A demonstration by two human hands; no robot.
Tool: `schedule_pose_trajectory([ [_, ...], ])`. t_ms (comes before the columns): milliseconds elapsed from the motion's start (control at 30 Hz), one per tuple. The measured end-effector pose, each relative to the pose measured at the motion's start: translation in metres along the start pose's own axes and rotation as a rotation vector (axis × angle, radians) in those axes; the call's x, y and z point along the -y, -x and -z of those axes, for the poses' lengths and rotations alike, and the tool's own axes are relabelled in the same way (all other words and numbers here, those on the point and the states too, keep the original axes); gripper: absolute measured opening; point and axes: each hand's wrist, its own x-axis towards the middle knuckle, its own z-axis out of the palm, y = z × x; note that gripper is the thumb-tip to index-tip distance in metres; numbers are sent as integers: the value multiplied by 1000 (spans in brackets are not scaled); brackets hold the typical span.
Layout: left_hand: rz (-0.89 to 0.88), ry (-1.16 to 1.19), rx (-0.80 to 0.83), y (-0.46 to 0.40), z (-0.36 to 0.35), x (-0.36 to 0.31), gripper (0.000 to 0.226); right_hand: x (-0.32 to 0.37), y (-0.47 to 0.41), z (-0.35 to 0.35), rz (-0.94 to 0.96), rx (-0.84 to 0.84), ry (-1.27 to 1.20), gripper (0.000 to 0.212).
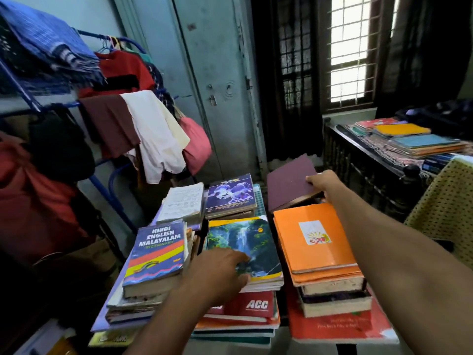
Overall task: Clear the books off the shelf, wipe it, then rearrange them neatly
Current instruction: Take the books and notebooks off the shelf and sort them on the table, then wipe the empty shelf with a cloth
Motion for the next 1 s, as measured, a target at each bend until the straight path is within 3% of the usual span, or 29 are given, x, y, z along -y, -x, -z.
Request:
schedule_pose_trajectory([
  [167, -5, 22, -3, -1, 6, 2, 47, -15, -5, -1, -11, -43, 397, 14],
  [233, -16, 55, 16, -2, 9, 2, 45, -5, 15, 0, -45, -137, 525, 49],
  [300, 7, 200, -7, -1, 11, 8, 45, 21, 43, -5, 64, -111, 596, 65],
  [400, 93, 389, -198, 11, 30, 31, 40, 78, 94, -31, 399, 75, 574, 62],
  [533, 195, 455, -478, 65, 84, 81, 30, 150, 210, -89, 811, 426, 337, 45],
  [667, 445, 270, -621, 191, 142, 144, 44, 212, 353, -166, 1077, 725, 104, 41],
  [767, 674, 103, -699, 315, 181, 178, 41, 251, 463, -218, 1199, 976, -63, 37],
  [900, 1039, -146, -752, 481, 230, 190, 50, 297, 620, -250, 1317, 1253, -274, 41],
  [1000, 1286, -295, -800, 571, 255, 176, 35, 320, 718, -259, 1410, 1353, -317, 39],
])
